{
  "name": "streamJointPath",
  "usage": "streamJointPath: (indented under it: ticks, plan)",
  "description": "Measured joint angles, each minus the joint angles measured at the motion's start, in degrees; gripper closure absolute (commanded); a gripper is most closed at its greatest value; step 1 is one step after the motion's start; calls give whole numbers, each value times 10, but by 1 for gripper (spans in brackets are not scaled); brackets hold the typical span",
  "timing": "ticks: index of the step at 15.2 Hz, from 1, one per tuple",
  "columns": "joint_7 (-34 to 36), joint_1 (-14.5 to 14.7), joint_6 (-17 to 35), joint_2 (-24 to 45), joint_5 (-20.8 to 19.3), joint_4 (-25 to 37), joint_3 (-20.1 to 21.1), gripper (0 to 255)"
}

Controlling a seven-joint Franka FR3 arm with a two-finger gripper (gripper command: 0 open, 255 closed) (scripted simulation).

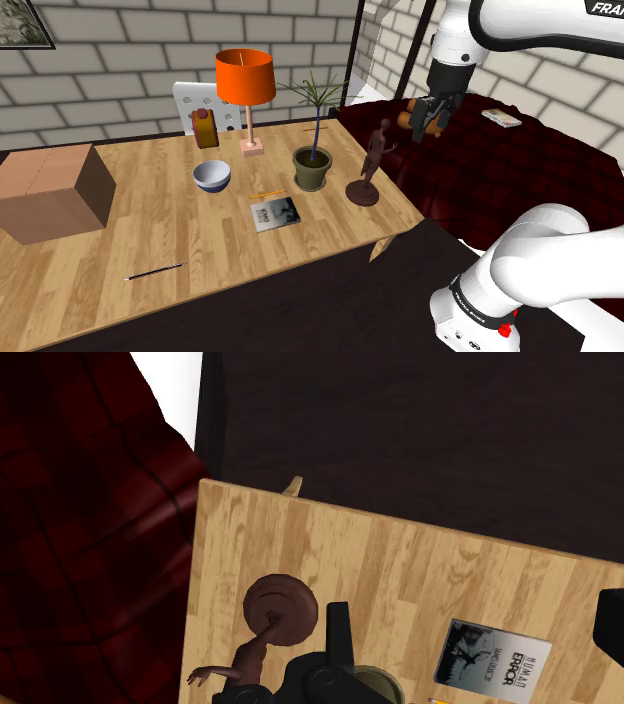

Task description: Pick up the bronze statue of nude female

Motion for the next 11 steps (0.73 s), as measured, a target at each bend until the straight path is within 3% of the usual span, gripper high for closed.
streamJointPath:
  ticks: [3, 11]
  plan:
    - [-17, -3, 21, 3, -7, -11, -17, 0]
    - [-119, -16, 170, 67, -31, -55, -116, 0]
